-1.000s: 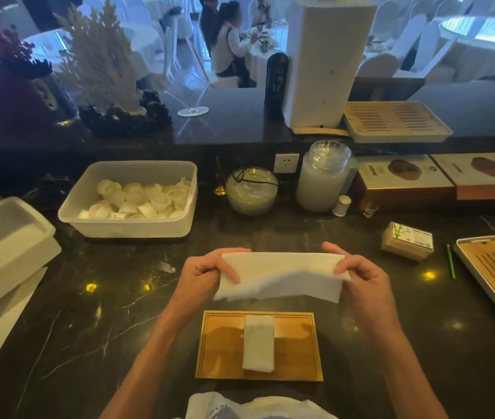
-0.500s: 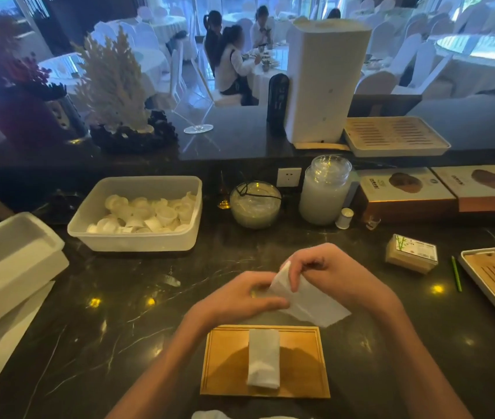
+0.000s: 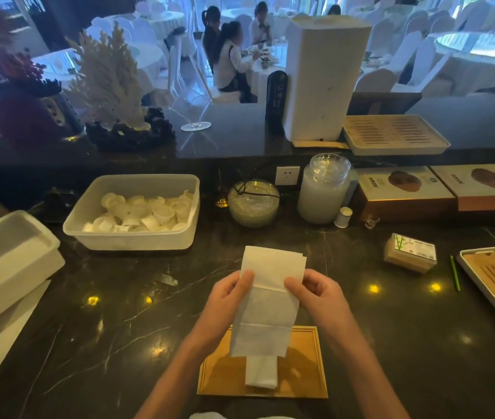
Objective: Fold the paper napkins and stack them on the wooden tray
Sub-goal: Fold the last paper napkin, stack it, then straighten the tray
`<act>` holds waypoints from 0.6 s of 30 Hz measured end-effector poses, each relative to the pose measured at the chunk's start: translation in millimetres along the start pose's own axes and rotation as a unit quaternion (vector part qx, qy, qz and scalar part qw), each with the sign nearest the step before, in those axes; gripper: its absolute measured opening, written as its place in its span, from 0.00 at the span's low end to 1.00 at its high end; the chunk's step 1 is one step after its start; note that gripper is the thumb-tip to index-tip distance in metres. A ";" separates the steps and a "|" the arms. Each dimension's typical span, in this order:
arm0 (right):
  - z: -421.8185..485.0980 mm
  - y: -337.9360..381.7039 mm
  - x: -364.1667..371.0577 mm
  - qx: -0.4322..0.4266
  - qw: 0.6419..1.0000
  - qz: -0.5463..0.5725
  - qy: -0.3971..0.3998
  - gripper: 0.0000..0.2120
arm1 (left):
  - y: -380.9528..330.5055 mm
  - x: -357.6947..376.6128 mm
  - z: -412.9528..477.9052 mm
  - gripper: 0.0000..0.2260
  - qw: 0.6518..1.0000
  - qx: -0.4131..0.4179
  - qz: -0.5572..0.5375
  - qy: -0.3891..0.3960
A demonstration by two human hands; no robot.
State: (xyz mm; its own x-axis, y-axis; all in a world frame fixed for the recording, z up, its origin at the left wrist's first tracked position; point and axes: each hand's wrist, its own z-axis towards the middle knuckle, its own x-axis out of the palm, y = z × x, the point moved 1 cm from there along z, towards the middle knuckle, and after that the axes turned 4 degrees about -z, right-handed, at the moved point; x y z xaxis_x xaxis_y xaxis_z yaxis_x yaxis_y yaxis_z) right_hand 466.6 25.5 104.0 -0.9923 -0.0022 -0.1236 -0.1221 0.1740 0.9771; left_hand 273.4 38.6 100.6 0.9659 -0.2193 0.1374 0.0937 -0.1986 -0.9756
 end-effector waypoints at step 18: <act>8.5 -7.1 5.9 0.018 0.998 -0.042 -0.038 0.11 | 2.9 -5.8 11.5 0.11 0.996 0.022 0.011 -0.088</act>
State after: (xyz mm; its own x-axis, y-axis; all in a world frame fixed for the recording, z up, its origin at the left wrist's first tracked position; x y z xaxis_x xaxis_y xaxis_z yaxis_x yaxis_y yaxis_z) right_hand 461.8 32.6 94.8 -0.9740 0.0560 -0.2193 -0.2031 0.2115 0.9560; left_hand 270.8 50.3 95.1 0.9947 -0.0524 0.0881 0.0792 -0.1523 -0.9852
